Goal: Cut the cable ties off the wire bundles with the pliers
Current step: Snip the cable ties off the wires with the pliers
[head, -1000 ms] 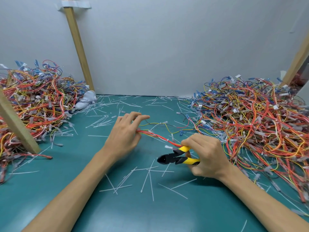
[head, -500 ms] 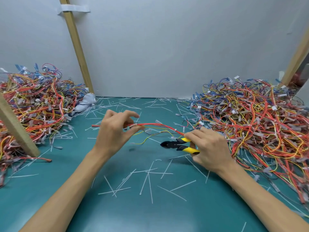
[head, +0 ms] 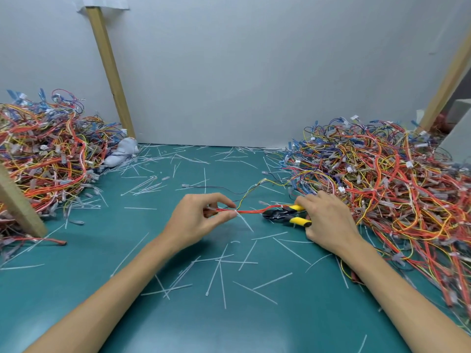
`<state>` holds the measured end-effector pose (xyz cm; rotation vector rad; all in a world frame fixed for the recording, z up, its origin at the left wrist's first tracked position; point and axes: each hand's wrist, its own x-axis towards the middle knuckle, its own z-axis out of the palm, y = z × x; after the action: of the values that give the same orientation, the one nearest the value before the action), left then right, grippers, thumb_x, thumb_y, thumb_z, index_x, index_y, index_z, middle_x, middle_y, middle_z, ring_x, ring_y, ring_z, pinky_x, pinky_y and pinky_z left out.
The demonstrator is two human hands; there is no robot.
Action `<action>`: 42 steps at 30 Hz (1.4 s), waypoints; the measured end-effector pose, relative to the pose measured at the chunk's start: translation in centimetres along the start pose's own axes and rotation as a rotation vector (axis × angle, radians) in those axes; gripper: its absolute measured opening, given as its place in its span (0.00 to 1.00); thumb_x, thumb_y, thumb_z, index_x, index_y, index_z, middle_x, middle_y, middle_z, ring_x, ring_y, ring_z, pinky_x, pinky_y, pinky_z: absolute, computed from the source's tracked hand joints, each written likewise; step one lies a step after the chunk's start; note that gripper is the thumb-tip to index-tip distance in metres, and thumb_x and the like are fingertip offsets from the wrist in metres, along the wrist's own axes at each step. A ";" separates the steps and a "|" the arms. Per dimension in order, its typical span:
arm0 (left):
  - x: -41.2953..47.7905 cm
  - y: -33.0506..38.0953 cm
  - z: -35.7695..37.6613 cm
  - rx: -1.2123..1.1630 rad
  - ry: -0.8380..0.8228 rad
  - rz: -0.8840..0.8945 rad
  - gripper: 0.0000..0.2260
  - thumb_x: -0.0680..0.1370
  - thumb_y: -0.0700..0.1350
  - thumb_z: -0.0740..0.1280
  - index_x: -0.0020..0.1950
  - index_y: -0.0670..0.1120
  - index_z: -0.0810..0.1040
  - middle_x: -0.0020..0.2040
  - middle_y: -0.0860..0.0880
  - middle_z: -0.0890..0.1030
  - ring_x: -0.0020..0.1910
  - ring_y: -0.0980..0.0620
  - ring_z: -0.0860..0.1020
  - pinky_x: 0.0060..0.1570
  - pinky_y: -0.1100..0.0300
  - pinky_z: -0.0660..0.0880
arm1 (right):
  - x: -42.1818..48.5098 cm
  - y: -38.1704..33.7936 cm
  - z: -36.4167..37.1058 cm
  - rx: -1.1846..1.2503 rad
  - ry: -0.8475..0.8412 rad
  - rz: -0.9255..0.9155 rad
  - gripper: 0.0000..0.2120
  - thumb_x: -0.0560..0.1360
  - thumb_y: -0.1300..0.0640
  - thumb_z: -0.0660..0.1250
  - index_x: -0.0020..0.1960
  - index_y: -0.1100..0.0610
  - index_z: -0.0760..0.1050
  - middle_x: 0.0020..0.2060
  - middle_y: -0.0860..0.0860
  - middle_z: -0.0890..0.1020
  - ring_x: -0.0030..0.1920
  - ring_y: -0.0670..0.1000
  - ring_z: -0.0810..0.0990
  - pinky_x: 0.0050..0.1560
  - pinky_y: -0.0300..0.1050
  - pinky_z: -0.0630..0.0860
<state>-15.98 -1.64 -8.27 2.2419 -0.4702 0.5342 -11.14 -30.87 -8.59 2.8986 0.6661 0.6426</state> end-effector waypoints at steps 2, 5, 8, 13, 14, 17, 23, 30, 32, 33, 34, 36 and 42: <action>-0.1 0.3 0.0 0.064 0.030 0.034 0.08 0.72 0.59 0.72 0.46 0.58 0.83 0.26 0.59 0.72 0.26 0.59 0.68 0.28 0.70 0.59 | 0.0 0.0 -0.1 0.006 -0.005 -0.019 0.22 0.62 0.62 0.71 0.55 0.52 0.76 0.45 0.47 0.80 0.46 0.53 0.73 0.45 0.44 0.66; -0.2 0.6 0.3 0.058 0.058 0.044 0.07 0.72 0.59 0.71 0.43 0.58 0.83 0.31 0.65 0.77 0.30 0.63 0.74 0.31 0.71 0.65 | 0.0 -0.1 -0.2 0.024 -0.014 -0.026 0.23 0.63 0.63 0.71 0.57 0.52 0.76 0.48 0.47 0.81 0.49 0.53 0.74 0.48 0.45 0.68; -0.3 0.3 0.6 0.070 0.072 0.015 0.10 0.73 0.60 0.68 0.40 0.56 0.82 0.32 0.59 0.78 0.32 0.58 0.74 0.32 0.59 0.71 | -0.1 -0.2 -0.4 0.049 -0.018 -0.019 0.23 0.63 0.63 0.72 0.56 0.52 0.75 0.52 0.48 0.79 0.49 0.53 0.74 0.48 0.44 0.67; -0.1 -0.2 0.7 0.053 0.044 -0.072 0.09 0.77 0.50 0.70 0.38 0.52 0.84 0.24 0.56 0.71 0.26 0.56 0.65 0.27 0.67 0.58 | -0.5 -0.4 -0.7 0.180 0.082 0.013 0.21 0.58 0.59 0.77 0.49 0.53 0.76 0.55 0.51 0.75 0.43 0.53 0.75 0.41 0.42 0.65; -0.1 -0.2 0.6 0.052 0.034 -0.087 0.09 0.78 0.48 0.69 0.38 0.52 0.84 0.23 0.55 0.69 0.25 0.55 0.64 0.26 0.66 0.58 | -0.5 -0.5 -0.7 0.218 0.107 0.013 0.21 0.59 0.57 0.78 0.49 0.52 0.76 0.55 0.51 0.74 0.44 0.53 0.75 0.41 0.42 0.67; 0.0 -0.4 0.2 0.047 -0.005 -0.114 0.11 0.81 0.46 0.64 0.43 0.51 0.84 0.23 0.54 0.67 0.26 0.55 0.63 0.27 0.66 0.59 | -0.5 -1.0 -0.7 0.338 0.179 0.037 0.18 0.63 0.53 0.76 0.51 0.50 0.75 0.54 0.48 0.73 0.48 0.52 0.75 0.40 0.46 0.74; 0.1 -0.5 -0.3 -0.014 -0.135 -0.181 0.10 0.82 0.44 0.62 0.51 0.46 0.82 0.33 0.56 0.78 0.32 0.59 0.73 0.36 0.64 0.69 | -0.5 -1.6 -1.0 0.445 0.244 0.105 0.19 0.66 0.50 0.68 0.56 0.52 0.75 0.48 0.48 0.75 0.47 0.52 0.74 0.46 0.48 0.72; 0.2 -0.5 -0.7 0.009 -0.244 -0.225 0.07 0.82 0.45 0.61 0.49 0.49 0.79 0.29 0.68 0.75 0.30 0.65 0.73 0.36 0.63 0.69 | -0.8 -2.1 -1.9 0.422 0.260 0.147 0.12 0.64 0.49 0.65 0.46 0.51 0.76 0.38 0.47 0.77 0.37 0.52 0.74 0.35 0.45 0.73; 0.1 -0.5 -0.6 0.018 -0.218 -0.220 0.07 0.82 0.45 0.62 0.46 0.50 0.77 0.28 0.66 0.75 0.29 0.63 0.72 0.34 0.65 0.67 | -0.9 -2.2 -2.3 0.381 0.250 0.141 0.08 0.63 0.49 0.65 0.40 0.51 0.74 0.32 0.46 0.75 0.33 0.53 0.73 0.31 0.44 0.72; -0.1 -0.5 -0.4 0.021 -0.199 -0.212 0.07 0.81 0.45 0.63 0.45 0.50 0.77 0.27 0.65 0.74 0.28 0.61 0.71 0.33 0.67 0.65 | -0.9 -2.3 -2.5 0.372 0.239 0.135 0.07 0.63 0.49 0.65 0.39 0.51 0.73 0.31 0.45 0.75 0.32 0.53 0.72 0.30 0.44 0.72; -0.2 -0.5 -0.3 0.022 -0.177 -0.202 0.07 0.81 0.45 0.63 0.44 0.50 0.77 0.27 0.64 0.74 0.28 0.60 0.70 0.32 0.67 0.64 | -0.9 -2.4 -2.6 0.364 0.229 0.131 0.07 0.63 0.49 0.65 0.38 0.51 0.73 0.31 0.46 0.74 0.32 0.53 0.72 0.30 0.44 0.72; -0.3 -0.4 -0.1 0.016 -0.140 -0.185 0.07 0.81 0.45 0.64 0.43 0.49 0.77 0.26 0.60 0.73 0.28 0.58 0.69 0.32 0.67 0.64 | -0.9 -2.8 -2.7 0.339 0.212 0.120 0.07 0.63 0.49 0.65 0.38 0.51 0.73 0.31 0.46 0.73 0.32 0.53 0.72 0.30 0.46 0.73; -0.2 -0.5 0.2 0.010 -0.098 -0.166 0.06 0.80 0.45 0.65 0.43 0.48 0.77 0.29 0.59 0.74 0.31 0.60 0.72 0.34 0.68 0.65 | -0.8 -3.6 -2.5 0.213 0.175 0.071 0.12 0.64 0.48 0.67 0.44 0.52 0.72 0.37 0.48 0.73 0.37 0.54 0.72 0.33 0.44 0.68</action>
<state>-15.85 -1.49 -8.79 2.2994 -0.3268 0.3421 -14.28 -28.00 -7.30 3.0990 0.6936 0.8951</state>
